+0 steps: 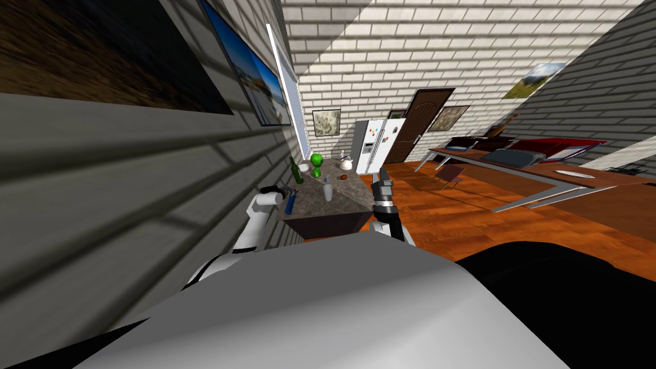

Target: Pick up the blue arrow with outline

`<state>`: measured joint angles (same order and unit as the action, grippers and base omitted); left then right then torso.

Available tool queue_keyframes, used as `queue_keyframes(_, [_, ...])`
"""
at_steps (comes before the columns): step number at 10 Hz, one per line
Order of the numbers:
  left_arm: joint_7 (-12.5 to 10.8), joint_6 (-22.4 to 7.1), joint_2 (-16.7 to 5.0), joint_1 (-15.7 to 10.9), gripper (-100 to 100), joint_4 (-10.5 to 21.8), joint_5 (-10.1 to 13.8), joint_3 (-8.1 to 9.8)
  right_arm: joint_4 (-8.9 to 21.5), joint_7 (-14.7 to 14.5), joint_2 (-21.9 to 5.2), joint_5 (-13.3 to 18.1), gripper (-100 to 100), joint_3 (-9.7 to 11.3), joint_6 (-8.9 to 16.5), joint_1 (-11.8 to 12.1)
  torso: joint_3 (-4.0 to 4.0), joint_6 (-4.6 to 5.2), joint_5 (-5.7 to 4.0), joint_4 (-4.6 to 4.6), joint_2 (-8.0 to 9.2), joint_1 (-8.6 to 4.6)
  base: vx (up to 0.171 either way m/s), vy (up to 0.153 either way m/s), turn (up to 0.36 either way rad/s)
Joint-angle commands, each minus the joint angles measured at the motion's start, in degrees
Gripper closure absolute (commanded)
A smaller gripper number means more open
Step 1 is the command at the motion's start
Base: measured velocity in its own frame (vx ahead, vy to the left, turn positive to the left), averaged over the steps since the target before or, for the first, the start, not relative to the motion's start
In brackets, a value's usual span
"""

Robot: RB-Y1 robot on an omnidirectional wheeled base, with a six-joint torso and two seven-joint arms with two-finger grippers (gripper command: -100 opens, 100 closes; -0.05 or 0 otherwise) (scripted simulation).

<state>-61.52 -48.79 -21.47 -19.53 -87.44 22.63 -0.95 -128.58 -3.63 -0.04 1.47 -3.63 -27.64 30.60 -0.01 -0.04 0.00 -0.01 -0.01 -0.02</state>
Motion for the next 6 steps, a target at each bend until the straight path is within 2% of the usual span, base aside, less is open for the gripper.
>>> queue_keyframes(1, [-2.9, -2.9, -1.2, -2.2, -100, 2.6, 1.3, -0.14, 0.0, 0.0, 0.0, 0.0, 0, 0.0, 0.0, 0.0, 0.00, 0.00, 0.00, 0.00, 0.00, 0.00, 0.004, -0.007, -0.034])
queue_keyframes(3, [-3.1, -5.2, -1.2, -2.2, -100, 2.6, 1.3, -0.14, 0.0, 0.0, 0.0, 0.0, 0, 0.0, 0.0, 0.0, 0.00, 0.00, 0.00, 0.00, -0.01, -0.01, 0.003, -0.003, -0.010])
queue_keyframes(4, [-5.8, -7.3, -2.1, -4.4, -100, 5.0, 2.3, -0.34, 0.0, 0.0, 0.0, 0.0, 0, 0.0, 0.0, 0.0, 0.01, -0.01, 0.00, 0.00, 0.01, 0.01, 0.005, -0.008, -0.035])
queue_keyframes(6, [-6.0, -9.2, -2.1, -4.4, -100, 5.0, 2.3, -0.34, 0.0, 0.0, 0.0, 0.0, 0, 0.0, 0.0, 0.0, 0.00, 0.00, 0.00, 0.00, 0.00, -0.01, 0.003, -0.003, -0.009])
